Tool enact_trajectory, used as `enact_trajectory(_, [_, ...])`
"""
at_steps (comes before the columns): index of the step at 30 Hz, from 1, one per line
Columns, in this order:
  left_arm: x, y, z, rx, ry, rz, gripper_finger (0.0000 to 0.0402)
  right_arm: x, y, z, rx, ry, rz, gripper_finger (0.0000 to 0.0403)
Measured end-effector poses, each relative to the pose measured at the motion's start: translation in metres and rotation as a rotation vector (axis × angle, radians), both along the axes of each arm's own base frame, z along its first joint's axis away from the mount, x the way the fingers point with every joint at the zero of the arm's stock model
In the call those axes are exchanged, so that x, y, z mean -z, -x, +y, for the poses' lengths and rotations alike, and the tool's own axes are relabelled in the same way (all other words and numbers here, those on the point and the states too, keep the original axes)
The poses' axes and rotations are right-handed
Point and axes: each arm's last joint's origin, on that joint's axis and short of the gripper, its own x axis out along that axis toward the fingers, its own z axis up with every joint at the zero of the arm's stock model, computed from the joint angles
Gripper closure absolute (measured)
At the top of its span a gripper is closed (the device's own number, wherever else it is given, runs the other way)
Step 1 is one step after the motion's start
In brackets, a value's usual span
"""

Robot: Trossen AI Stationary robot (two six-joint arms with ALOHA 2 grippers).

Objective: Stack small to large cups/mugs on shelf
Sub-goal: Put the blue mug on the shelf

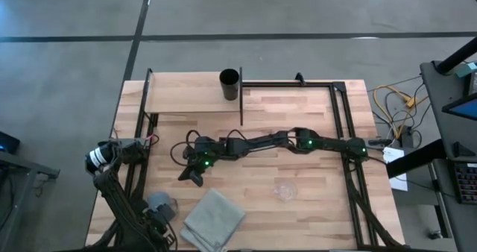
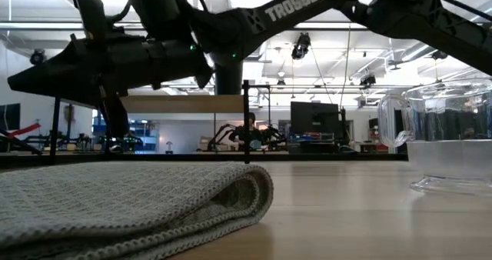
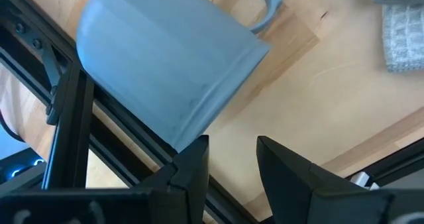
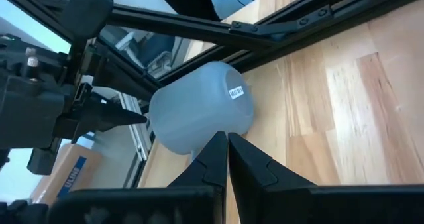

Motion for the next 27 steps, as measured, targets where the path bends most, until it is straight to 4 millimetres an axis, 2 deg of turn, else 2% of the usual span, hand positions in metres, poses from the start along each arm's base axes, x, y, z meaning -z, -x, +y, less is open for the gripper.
enact_trajectory(5, [0.000, -0.001, 0.001, -0.007, 0.003, 0.004, 0.0288, 0.024, -0.009, 0.002, 0.014, -0.058, 0.028, 0.0394])
enact_trajectory(11, [0.000, -0.002, 0.001, -0.014, 0.010, 0.015, 0.0288, 0.014, -0.016, 0.002, 0.021, -0.074, -0.076, 0.0394])
enact_trajectory(16, [0.000, -0.004, 0.002, -0.020, 0.011, 0.016, 0.0288, 0.022, -0.017, 0.002, 0.026, -0.088, -0.045, 0.0394])
enact_trajectory(23, [0.000, -0.004, 0.002, -0.022, 0.010, 0.016, 0.0288, 0.022, -0.015, 0.021, -0.019, -0.095, -0.055, 0.0394])
enact_trajectory(27, [0.000, -0.004, 0.002, -0.021, 0.010, 0.017, 0.0302, 0.022, -0.015, 0.023, -0.024, -0.098, -0.053, 0.0394])
